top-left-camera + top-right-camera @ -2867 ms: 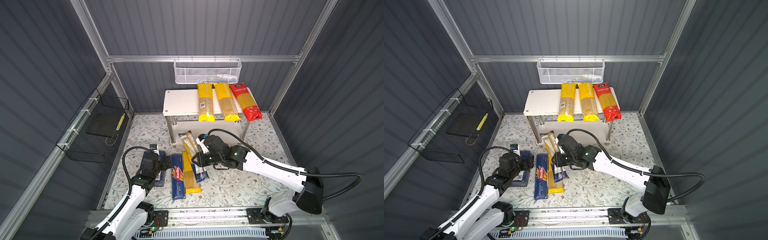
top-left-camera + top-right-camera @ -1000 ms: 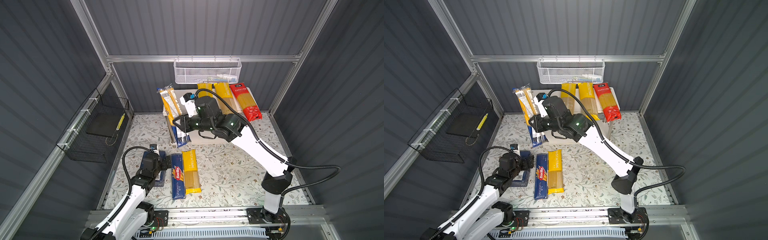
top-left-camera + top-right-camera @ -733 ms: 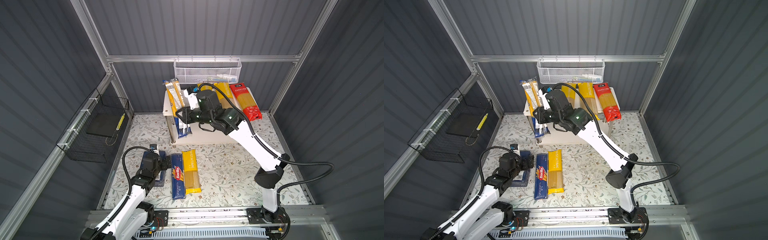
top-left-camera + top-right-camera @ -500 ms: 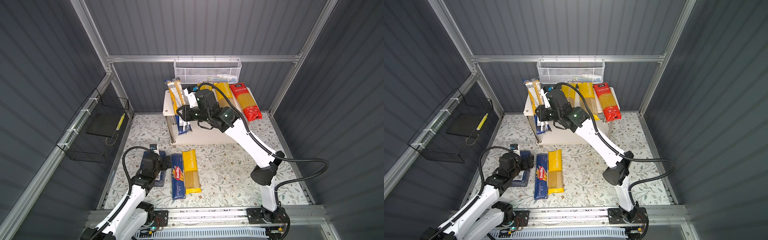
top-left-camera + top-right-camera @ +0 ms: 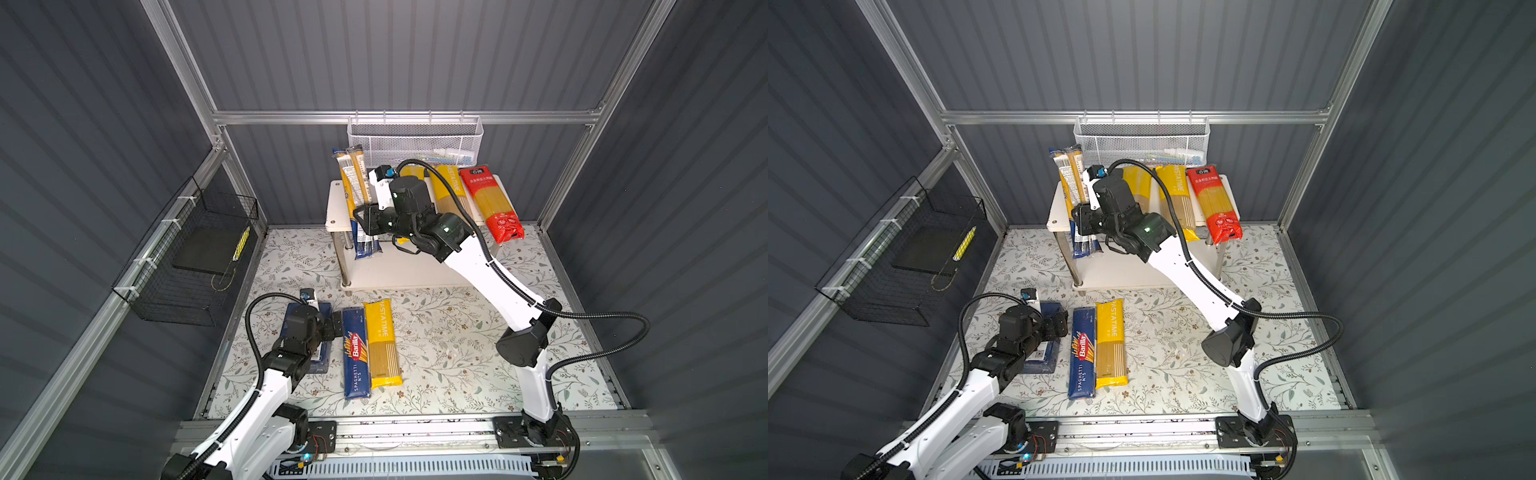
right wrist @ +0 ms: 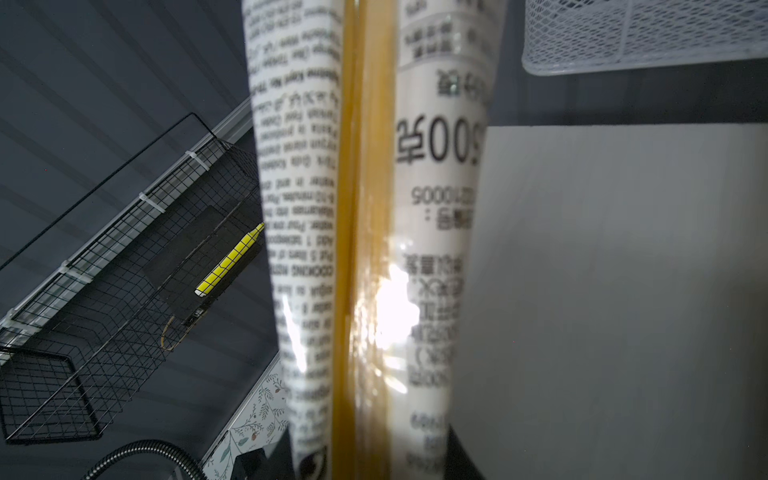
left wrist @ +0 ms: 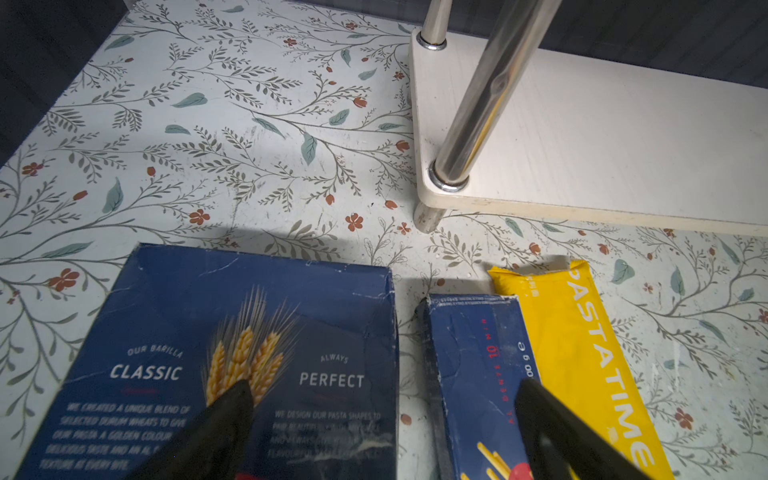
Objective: Place and organize the pasta boxes and bags onto the shelf
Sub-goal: 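Raise the clear bags with the right gripper onto the top shelf, then lower the clear bags upright onto the shelf beside the yellow bags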
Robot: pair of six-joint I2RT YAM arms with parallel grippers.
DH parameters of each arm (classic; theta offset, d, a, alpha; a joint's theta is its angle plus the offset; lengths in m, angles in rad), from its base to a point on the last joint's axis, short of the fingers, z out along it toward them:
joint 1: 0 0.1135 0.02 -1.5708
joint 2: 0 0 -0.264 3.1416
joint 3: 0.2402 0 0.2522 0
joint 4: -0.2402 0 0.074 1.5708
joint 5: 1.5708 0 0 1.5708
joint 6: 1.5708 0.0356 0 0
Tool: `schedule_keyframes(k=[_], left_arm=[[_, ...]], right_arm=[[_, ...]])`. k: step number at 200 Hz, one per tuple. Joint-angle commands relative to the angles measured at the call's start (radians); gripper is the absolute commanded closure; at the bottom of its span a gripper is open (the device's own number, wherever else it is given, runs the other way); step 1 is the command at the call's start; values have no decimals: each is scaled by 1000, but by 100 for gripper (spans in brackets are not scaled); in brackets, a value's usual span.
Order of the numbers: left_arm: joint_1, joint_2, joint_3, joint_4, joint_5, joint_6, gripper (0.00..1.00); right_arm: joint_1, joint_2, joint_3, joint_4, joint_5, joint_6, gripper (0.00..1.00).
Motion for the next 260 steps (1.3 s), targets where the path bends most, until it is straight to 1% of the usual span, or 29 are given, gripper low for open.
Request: schedule_keyframes(k=[1,50,77,116,160,191,228,260], left_arm=[[-4,4,8,-1,-10,6,1],[-4,6,12,-1,-9,6,1],[-5,7,11,-1,-8,7,1],[-5,6,10,-1,-9,7,1],[-4,2,8,-1,-10,6,1],[-5,1,7,-1,-10,6,1],[-3,-2,8,-2,-9,6,1],[-4,1,8,-2,-10,6,1]], right_arm=[[-11,-17,69,180,27,-25,69],[-22,-8,85,211,55,-37,68],[-35,-9,86,213,74,-36,65],[-47,-2,89,230,86,-27,64],[-62,4,89,209,116,-24,64],[-66,15,87,202,113,-3,64],[-66,28,88,203,111,15,61],[-72,29,89,191,117,15,61]])
